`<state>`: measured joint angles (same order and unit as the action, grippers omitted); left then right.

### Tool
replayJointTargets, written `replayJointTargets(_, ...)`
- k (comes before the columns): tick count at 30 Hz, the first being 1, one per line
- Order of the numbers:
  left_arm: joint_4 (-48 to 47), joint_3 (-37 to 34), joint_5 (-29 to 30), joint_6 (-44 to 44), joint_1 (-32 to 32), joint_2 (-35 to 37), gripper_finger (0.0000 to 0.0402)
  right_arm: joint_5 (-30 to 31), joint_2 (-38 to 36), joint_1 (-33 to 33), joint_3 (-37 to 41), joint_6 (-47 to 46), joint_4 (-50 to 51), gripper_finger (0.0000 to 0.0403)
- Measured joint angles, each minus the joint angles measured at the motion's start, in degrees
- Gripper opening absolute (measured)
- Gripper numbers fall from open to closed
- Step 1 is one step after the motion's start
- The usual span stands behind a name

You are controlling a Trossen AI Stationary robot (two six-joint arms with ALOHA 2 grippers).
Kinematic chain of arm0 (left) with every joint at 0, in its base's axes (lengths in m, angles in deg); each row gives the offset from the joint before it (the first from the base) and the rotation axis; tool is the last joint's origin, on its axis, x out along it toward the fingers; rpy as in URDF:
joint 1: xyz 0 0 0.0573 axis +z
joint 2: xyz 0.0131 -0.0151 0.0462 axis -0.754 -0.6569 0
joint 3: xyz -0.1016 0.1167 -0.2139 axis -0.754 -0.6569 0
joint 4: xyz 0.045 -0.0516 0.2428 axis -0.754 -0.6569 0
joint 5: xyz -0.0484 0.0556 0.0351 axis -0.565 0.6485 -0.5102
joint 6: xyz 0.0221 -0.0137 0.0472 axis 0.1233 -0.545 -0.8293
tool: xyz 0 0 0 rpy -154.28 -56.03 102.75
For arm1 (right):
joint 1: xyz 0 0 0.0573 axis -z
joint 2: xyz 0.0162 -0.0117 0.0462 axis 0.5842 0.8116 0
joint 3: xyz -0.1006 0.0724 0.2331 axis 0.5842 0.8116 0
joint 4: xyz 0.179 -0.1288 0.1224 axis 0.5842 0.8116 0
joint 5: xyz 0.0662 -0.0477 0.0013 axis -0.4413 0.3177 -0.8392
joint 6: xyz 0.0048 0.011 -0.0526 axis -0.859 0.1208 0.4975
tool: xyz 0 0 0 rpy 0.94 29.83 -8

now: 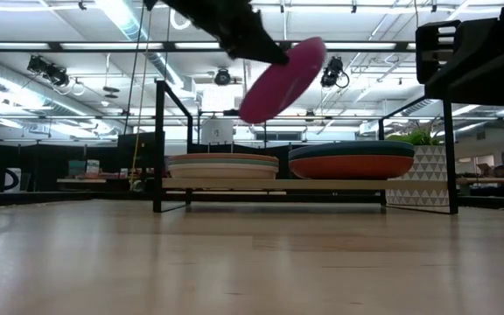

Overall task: Place and stack plates onto a shelf
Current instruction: Stack the pink plate on top of the blue plate on the shelf

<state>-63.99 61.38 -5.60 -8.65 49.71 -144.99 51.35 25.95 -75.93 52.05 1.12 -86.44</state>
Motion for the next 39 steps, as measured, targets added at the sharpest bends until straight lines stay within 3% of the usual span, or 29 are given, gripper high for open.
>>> replayJointTargets(9,-8.1,13.3,-0.6,-10.3,-1.1,-12.7,0.0016,0.0,0.0,-0.5,0.0,-1.2,0.1,0.0078)
replayJointTargets(17,-9.8,18.9,-1.1,-19.3,-1.4,-21.4,0.0016,0.6,0.0,-2.4,0.0,-1.4,0.1,0.0078)
replayJointTargets(22,-10.3,19.0,-1.2,-20.4,-1.8,-22.7,0.0028,1.9,0.0,-3.4,0.0,-1.6,0.3,0.0078)
replayJointTargets(31,-10.2,19.0,0.0,-15.9,-2.1,-22.7,0.0133,3.0,0.0,-3.9,0.0,-1.5,0.2,0.0078)
replayJointTargets(39,-10.2,19.0,11.4,-15.6,-1.7,-22.7,0.0145,2.9,0.0,-3.9,0.0,-1.6,0.2,0.0078)
